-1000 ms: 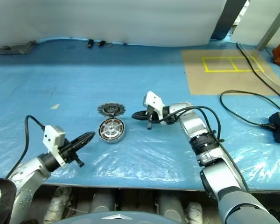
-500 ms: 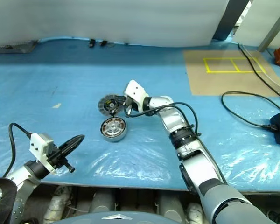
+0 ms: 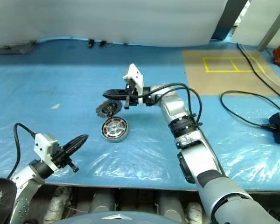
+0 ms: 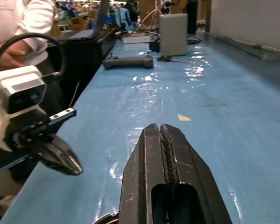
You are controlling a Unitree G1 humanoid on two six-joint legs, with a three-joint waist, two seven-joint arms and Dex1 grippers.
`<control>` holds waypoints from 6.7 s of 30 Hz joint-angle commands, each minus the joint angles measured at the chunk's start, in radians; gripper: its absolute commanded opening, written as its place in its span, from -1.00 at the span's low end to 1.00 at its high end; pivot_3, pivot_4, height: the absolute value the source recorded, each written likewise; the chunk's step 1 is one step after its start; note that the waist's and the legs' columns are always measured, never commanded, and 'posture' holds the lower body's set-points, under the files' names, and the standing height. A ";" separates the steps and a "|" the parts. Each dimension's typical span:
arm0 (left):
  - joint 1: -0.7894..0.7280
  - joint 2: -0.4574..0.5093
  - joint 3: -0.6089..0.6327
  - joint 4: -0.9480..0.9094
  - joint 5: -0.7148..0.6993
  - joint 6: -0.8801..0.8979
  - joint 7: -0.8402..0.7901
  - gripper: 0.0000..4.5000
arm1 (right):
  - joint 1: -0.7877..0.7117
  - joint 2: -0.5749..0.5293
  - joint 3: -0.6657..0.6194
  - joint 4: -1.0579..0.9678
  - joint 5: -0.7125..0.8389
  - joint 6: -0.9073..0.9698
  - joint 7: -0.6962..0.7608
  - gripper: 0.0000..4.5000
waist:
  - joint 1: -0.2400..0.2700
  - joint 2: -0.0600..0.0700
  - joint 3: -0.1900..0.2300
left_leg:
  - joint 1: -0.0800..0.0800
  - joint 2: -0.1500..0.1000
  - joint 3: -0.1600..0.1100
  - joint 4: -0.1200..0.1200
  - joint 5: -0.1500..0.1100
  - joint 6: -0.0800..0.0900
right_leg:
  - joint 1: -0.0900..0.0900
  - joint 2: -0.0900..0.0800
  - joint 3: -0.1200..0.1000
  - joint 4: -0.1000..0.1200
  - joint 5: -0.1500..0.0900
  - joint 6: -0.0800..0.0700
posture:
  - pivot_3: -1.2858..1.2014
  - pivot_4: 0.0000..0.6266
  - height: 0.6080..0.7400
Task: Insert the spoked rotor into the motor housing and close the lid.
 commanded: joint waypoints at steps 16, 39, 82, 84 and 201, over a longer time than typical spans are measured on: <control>-0.744 0.064 -0.104 0.582 0.107 -0.068 -0.119 -0.98 | 0.272 -0.189 0.192 -0.267 -0.135 -0.010 0.041 -1.00 | 0.020 -0.001 0.000 | 0.001 -0.001 -0.001 0.006 0.003 -0.004 | 0.000 -0.001 0.001 0.006 0.000 0.000 | 0.03 -0.52 1.00; -0.929 0.124 -0.400 0.561 0.148 0.149 -0.554 -0.98 | 0.402 -0.319 0.156 -0.399 -0.093 0.114 0.034 -1.00 | 0.022 -0.001 0.000 | -0.003 -0.001 -0.001 0.006 0.003 -0.004 | -0.003 -0.001 0.000 0.006 0.000 0.000 | 0.03 -0.52 1.00; 0.084 -0.071 -0.062 -0.051 0.112 -0.166 0.058 -1.00 | 0.161 0.064 0.190 -0.029 -0.196 -0.066 -0.187 0.99 | -0.008 -0.001 0.000 | -0.001 0.000 0.000 -0.005 0.000 0.000 | -0.002 0.000 0.000 -0.004 0.000 0.000 | 0.03 -0.52 1.00; 0.086 -0.067 -0.062 -0.050 0.112 -0.169 0.064 -1.00 | 0.159 0.061 0.203 -0.018 -0.213 -0.074 -0.177 0.91 | -0.008 -0.001 0.000 | -0.001 0.000 0.000 -0.005 0.000 0.000 | -0.002 0.000 0.000 -0.005 0.000 0.000 | 0.03 -0.52 1.00; -0.254 0.033 -0.314 0.141 0.361 0.056 0.107 -1.00 | 0.122 0.096 0.276 0.222 -0.367 -0.283 -0.088 0.32 | -0.012 0.003 -0.005 | 0.019 -0.001 -0.001 -0.013 -0.001 -0.001 | 0.015 -0.001 0.003 -0.007 -0.003 0.001 | 0.03 -0.52 1.00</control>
